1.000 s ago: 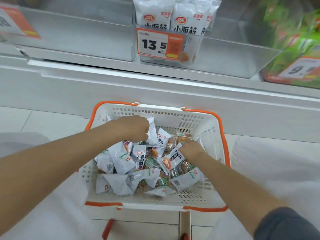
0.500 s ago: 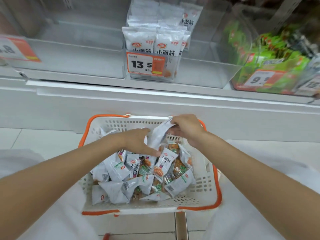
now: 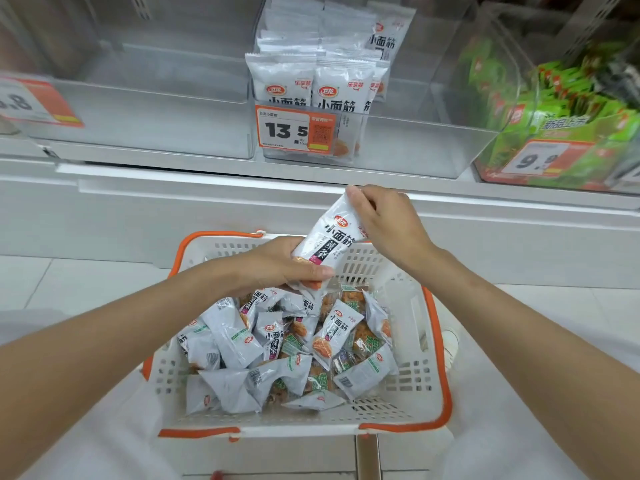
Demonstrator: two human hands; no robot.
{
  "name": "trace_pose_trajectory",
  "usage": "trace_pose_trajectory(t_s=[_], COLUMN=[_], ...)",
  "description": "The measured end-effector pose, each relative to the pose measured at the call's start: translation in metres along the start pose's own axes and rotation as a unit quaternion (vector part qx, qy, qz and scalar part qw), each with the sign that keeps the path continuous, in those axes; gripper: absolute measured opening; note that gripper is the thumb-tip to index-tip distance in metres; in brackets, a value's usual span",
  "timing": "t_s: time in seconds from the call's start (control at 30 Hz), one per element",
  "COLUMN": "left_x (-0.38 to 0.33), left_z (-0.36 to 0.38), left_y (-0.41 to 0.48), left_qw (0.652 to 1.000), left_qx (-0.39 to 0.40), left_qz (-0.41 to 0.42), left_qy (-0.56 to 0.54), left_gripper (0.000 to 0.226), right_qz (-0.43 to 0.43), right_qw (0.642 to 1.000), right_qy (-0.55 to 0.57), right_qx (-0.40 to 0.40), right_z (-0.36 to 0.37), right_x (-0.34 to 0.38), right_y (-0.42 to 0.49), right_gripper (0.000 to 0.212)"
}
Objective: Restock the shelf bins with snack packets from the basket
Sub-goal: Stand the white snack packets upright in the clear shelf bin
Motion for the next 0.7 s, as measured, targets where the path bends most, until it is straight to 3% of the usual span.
trace_pose_trajectory(t_s=[0.1,0.23,0.5,0.6,0.7], left_x=[-0.006,-0.013,-0.017,-0.018,-0.015], left_z=[0.002,-0.003,-0.01,-0.011,-0.021], left_y=[-0.005,-0.008,-0.004,-0.004,-0.004], left_qw=[1.0,0.999,0.997,0.997,0.996], left_qx=[0.011,0.004,-0.018,-0.018,-0.043], left_qz=[0.006,0.002,0.007,0.008,0.016], left_qy=[0.006,0.046,0.069,0.069,0.074], left_gripper=[0.027,0.009,0.009,0.008,0.009], right_qz=[-0.017,-0.058,-0.056,-0.024,0.07], right_qw=[1.0,0.997,0.995,0.997,0.979], right_qy=[-0.012,0.004,0.022,0.034,0.185], right_qx=[-0.02,-0.053,-0.078,-0.06,-0.042], right_z=[-0.006,-0.016,-0.016,-0.014,-0.009], right_x=[0.001,0.006,-0.001,-0.004,-0.015], right_y=[0.0,0.0,0.003,0.008,0.001], right_gripper=[0.053,0.052,0.051,0.053,0.05])
Point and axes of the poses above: each hand's wrist, its own y-axis towards the middle knuckle, its own z-axis out of the palm, x = y × z, the point moved 10 cm from there along y, towards the middle knuckle, and after that the axes turned 2 degrees about -z, right-handed, at the moved point
